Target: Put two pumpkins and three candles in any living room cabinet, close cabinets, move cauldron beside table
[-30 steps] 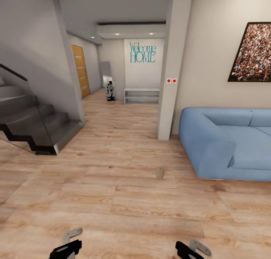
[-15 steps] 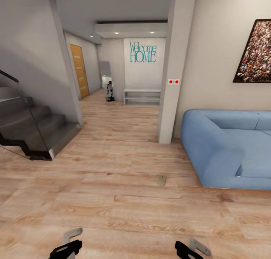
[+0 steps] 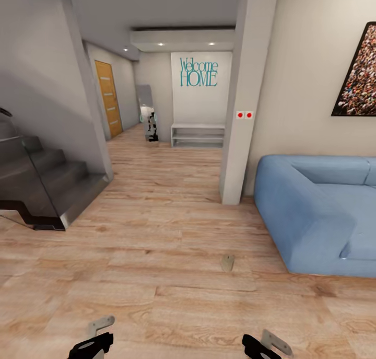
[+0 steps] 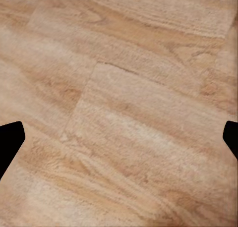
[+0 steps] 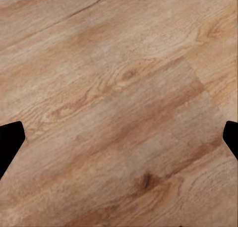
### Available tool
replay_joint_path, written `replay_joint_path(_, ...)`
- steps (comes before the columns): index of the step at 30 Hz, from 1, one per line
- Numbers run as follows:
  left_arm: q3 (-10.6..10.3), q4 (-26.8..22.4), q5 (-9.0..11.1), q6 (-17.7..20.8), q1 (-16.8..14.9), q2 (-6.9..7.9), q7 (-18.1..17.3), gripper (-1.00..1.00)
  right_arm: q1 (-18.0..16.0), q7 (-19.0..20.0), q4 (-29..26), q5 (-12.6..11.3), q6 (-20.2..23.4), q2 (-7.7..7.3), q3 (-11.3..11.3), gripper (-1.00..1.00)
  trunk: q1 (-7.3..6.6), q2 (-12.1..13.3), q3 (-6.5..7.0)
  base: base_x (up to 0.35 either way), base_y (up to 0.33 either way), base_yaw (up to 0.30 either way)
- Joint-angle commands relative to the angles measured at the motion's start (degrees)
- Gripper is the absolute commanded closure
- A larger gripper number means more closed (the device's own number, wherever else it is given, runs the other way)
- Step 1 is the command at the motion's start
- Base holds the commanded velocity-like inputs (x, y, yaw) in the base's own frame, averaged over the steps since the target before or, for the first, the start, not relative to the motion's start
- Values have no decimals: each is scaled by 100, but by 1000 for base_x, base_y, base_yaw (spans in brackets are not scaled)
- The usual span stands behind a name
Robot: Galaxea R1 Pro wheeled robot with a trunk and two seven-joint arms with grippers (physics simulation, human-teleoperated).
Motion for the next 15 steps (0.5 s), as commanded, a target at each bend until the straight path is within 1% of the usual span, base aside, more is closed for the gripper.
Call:
replay_joint_path(1,0,0,0,2,0,2,1,-100,-3,0,0,0,0,0,1,-100,0,0,0,330,0,0)
replay_joint_path(15,0,0,0,2,0,0,0,-100,-3,0,0,1,0,5,1,-100,0,0,0,330,0,0)
